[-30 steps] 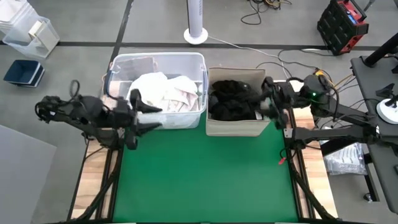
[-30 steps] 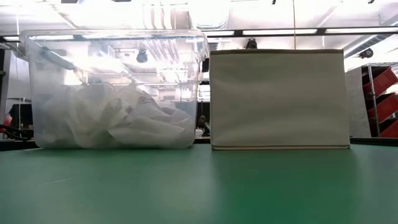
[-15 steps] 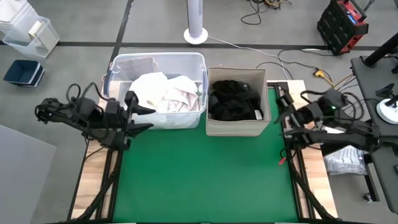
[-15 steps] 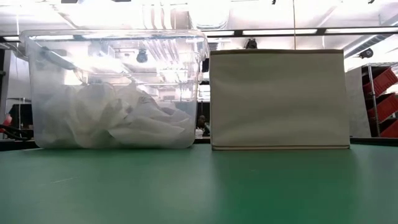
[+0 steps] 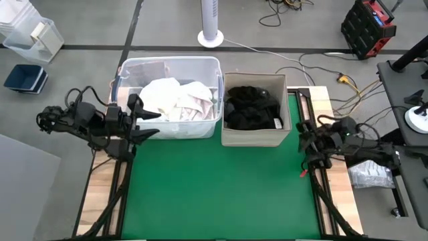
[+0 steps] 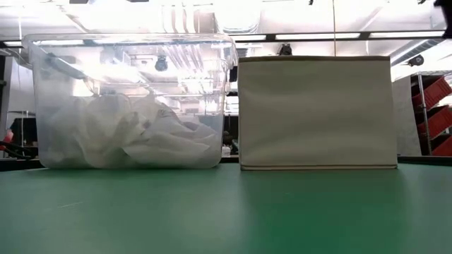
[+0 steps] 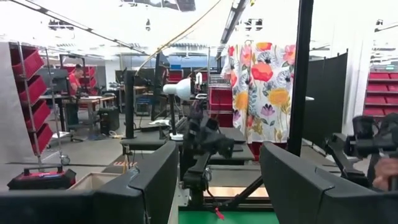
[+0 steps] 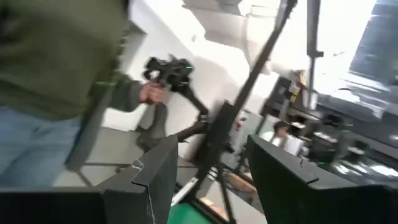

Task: Sort clothes
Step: Return to Home Position

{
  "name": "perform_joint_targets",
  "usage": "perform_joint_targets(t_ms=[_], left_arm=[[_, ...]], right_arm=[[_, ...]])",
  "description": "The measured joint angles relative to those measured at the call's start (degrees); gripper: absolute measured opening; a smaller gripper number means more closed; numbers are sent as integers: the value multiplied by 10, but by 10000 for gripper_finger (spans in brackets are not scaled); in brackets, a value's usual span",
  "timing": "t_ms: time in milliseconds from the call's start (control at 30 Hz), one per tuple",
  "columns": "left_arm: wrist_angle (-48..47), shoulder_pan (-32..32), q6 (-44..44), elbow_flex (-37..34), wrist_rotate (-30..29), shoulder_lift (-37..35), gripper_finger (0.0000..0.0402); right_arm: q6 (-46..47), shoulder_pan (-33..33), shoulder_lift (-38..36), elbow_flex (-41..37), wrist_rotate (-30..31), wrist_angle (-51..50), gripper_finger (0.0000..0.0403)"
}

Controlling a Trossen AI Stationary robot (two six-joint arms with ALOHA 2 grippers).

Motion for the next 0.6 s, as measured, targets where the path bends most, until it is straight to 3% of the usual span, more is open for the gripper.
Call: perform_joint_targets(t_ms=[233,600], left_arm=[[-4,0,0,0,-12,-6,204],[-44,0,8,0,-66,-8,204]], right_arm=[[48,0,-17,-143,20,234,179],[60,0,12,-144,60,83,165]])
